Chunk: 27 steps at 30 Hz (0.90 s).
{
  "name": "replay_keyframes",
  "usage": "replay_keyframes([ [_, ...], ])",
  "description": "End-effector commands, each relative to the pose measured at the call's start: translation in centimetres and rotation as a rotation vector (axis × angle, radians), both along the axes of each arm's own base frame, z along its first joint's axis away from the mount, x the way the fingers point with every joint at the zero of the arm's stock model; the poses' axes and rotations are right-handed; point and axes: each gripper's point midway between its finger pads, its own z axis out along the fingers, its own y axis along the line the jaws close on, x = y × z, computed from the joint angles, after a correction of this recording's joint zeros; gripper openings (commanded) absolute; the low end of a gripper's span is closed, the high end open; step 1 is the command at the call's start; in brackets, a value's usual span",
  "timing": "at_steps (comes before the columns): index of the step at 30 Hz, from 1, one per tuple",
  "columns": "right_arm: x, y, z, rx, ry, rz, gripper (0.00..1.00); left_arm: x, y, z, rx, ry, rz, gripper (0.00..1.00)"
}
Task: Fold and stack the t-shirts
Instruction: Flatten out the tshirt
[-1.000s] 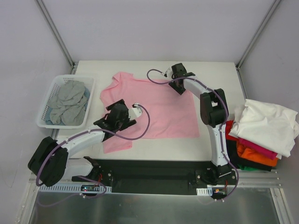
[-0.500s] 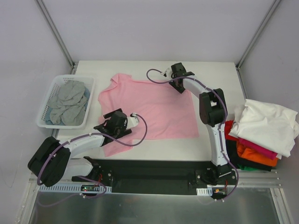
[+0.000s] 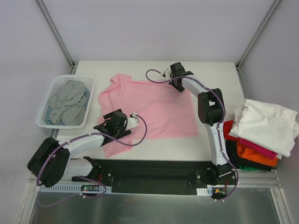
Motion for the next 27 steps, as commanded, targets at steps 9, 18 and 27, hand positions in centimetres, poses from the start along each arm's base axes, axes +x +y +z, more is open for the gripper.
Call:
replay_keyframes([
  [9, 1.3, -1.4, 2.0, -0.057, -0.054, -0.008, 0.01, -0.8, 0.1, -1.3, 0.010, 0.077, 0.013, 0.99],
  [18, 3.6, -3.2, 5.0, -0.123, -0.149, -0.032, 0.01, -0.3, -0.6, -1.1, -0.012, 0.081, 0.012, 0.99],
  [27, 6.8, -3.1, 5.8, -0.169, -0.244, -0.016, 0.01, -0.4, -0.9, -1.5, -0.018, 0.096, 0.018, 0.99],
])
